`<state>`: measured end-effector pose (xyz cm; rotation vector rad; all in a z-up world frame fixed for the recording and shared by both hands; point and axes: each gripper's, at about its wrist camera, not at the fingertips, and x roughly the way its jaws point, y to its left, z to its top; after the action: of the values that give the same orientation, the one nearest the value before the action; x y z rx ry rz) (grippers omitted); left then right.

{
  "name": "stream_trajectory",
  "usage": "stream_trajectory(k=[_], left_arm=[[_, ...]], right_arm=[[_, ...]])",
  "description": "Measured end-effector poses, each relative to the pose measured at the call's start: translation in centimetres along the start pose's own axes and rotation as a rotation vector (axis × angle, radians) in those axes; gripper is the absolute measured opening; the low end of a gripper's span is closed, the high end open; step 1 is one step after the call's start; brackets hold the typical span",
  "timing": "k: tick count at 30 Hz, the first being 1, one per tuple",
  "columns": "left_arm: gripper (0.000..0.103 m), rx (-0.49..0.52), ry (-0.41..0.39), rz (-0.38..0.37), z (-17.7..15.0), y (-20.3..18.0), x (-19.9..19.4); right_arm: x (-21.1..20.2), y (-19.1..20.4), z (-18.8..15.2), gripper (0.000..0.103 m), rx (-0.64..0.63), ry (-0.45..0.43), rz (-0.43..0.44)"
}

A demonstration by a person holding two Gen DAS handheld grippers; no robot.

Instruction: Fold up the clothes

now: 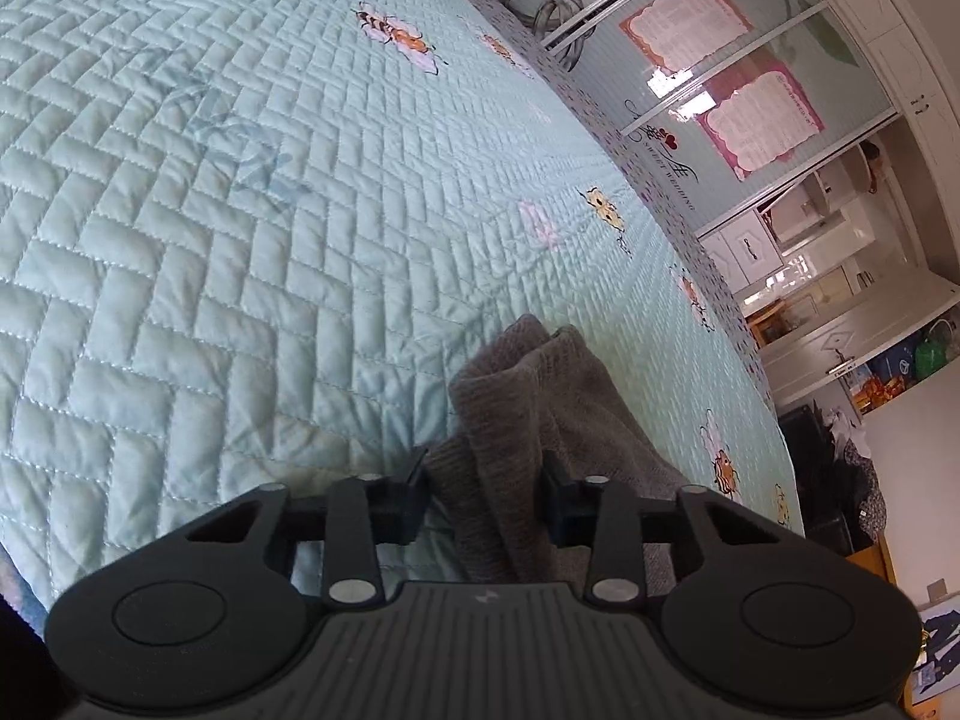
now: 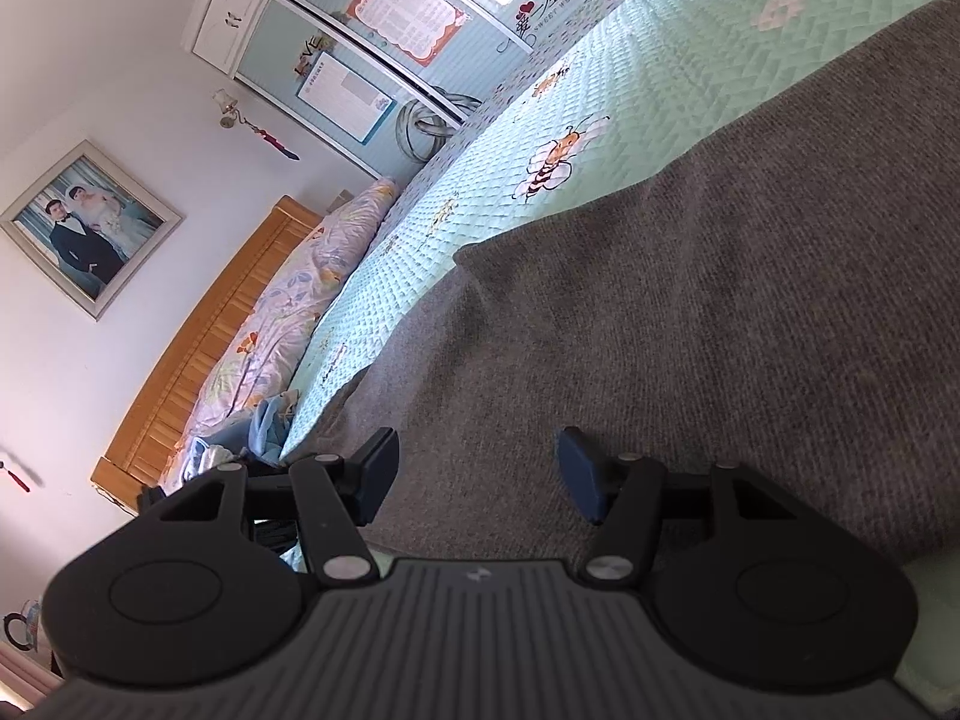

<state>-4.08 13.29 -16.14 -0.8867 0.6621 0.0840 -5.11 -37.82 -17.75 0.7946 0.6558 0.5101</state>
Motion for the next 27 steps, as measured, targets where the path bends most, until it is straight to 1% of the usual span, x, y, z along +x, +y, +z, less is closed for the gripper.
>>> stream_trajectory(k=[1, 2, 3, 5, 7, 10, 11, 12, 13, 14, 16, 18, 20, 23, 25, 27], left_arm=[[0.037, 0.005, 0.000, -0.002, 0.0, 0.1, 0.0], [0.038, 0.009, 0.001, -0.004, 0.0, 0.2, 0.0], [0.038, 0.010, 0.001, -0.002, 0.0, 0.2, 0.0], [0.039, 0.011, 0.002, -0.004, 0.0, 0.3, 0.1], [0.039, 0.013, 0.003, -0.009, 0.0, 0.4, 0.2], [0.040, 0.014, 0.000, -0.010, 0.0, 0.4, 0.2], [0.041, 0.017, -0.002, -0.007, -0.1, 0.3, 0.2], [0.042, 0.022, -0.006, -0.004, -0.2, 0.2, 0.2], [0.044, 0.027, -0.009, -0.001, -0.2, 0.1, 0.2], [0.046, 0.035, -0.012, 0.002, -0.3, -0.1, 0.3], [0.050, 0.047, -0.019, 0.008, -0.6, -0.5, 0.3], [0.053, 0.062, -0.025, 0.016, -0.7, -0.9, 0.3], [0.057, 0.076, -0.028, 0.023, -0.9, -1.2, 0.3], [0.058, 0.084, -0.029, 0.028, -0.9, -1.4, 0.3], [0.058, 0.086, -0.028, 0.028, -0.9, -2.0, 0.5], [0.058, 0.086, -0.028, 0.029, -0.9, -2.1, 0.4]], right_arm=[[-0.6, 0.0, 0.1, 0.063, 0.011, -0.021, 0.004], [-1.6, -0.2, 0.2, 0.065, 0.028, -0.065, 0.008], [-2.9, -0.5, 0.3, 0.070, 0.049, -0.119, 0.007], [-6.6, -1.9, 0.3, 0.075, 0.115, -0.272, -0.017], [-11.3, -4.0, -0.1, 0.080, 0.221, -0.445, -0.043], [-18.7, -7.0, -1.8, 0.085, 0.371, -0.688, -0.098], [-20.9, -7.8, -2.4, 0.086, 0.402, -0.757, -0.122], [-22.9, -8.4, -3.1, 0.090, 0.423, -0.815, -0.145], [-24.6, -8.9, -3.6, 0.093, 0.437, -0.862, -0.166], [-26.0, -9.5, -4.0, 0.093, 0.453, -0.896, -0.183], [-27.8, -10.8, -4.4, 0.093, 0.499, -0.923, -0.199], [-28.5, -12.2, -4.4, 0.093, 0.540, -0.916, -0.188], [-28.3, -12.9, -4.1, 0.093, 0.555, -0.897, -0.173], [-27.7, -13.7, -3.4, 0.093, 0.573, -0.873, -0.169], [-27.0, -13.9, -3.0, 0.093, 0.596, -0.873, -0.179], [-26.7, -14.2, -3.0, 0.093, 0.616, -0.883, -0.161]])
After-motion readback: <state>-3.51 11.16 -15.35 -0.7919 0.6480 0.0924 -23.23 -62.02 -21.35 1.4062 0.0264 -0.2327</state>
